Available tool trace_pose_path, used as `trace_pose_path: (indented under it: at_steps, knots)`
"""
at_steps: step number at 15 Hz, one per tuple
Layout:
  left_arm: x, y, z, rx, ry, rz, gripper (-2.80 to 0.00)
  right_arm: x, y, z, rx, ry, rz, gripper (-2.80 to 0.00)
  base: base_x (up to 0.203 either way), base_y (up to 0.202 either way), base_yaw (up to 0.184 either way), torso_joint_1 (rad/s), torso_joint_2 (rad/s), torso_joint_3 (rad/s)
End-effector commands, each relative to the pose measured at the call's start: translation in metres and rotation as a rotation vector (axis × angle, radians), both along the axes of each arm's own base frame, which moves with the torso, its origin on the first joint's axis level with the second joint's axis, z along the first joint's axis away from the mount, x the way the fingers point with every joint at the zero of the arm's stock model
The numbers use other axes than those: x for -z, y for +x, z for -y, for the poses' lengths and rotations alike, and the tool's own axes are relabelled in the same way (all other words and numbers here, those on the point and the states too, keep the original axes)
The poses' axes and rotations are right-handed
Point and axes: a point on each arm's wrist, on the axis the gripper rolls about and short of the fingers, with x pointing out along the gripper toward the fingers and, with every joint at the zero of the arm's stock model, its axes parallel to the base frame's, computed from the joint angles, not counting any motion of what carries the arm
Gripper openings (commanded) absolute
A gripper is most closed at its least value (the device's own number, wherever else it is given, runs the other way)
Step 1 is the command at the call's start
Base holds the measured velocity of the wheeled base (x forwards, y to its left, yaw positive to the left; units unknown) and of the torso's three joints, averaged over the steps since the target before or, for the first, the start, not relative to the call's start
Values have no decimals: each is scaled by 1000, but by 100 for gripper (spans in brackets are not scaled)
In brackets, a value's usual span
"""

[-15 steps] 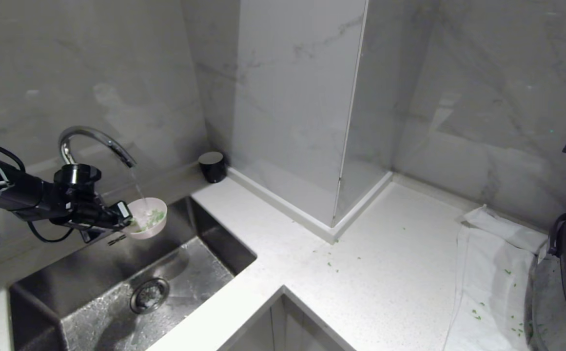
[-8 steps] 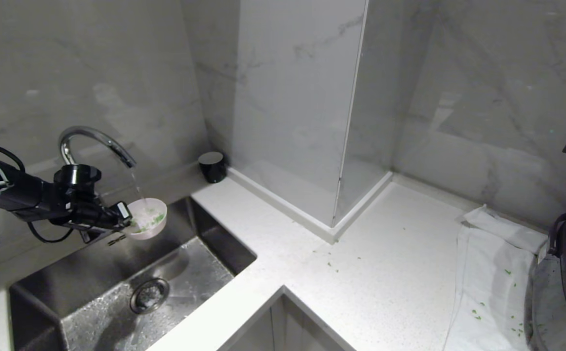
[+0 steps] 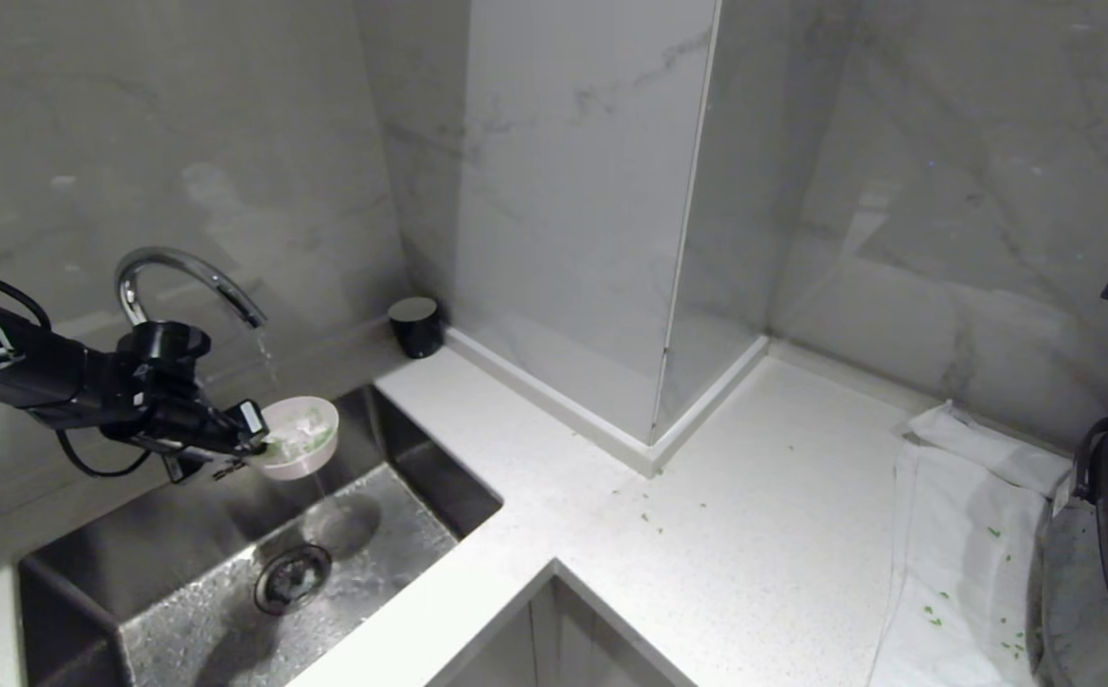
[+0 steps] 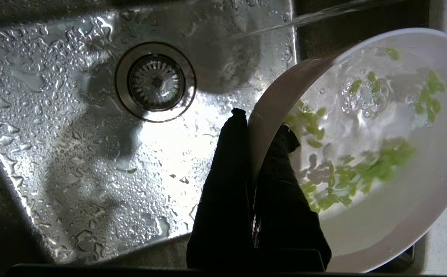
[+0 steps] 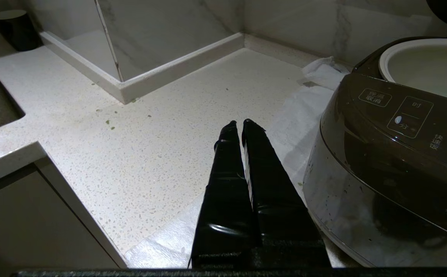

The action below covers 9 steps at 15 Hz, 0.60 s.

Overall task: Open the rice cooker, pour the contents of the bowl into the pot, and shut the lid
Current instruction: Fill a bowl with water from the tap

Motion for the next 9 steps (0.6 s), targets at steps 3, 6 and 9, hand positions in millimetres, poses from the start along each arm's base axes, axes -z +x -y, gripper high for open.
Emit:
trace_pose_path:
  at_steps: [3, 6, 9]
  knots:
    - [-11, -9, 27, 69, -3, -47, -280, 0, 0, 0, 0, 1, -1, -280, 0, 0, 0, 0, 0, 0]
    - [-22, -13, 57, 140, -5, -68, -280, 0, 0, 0, 0, 0, -1, -280, 0, 0, 0, 0, 0, 0]
    - [-28, -19, 86, 207, -6, -67, -280, 0, 0, 0, 0, 1, -1, -280, 0, 0, 0, 0, 0, 0]
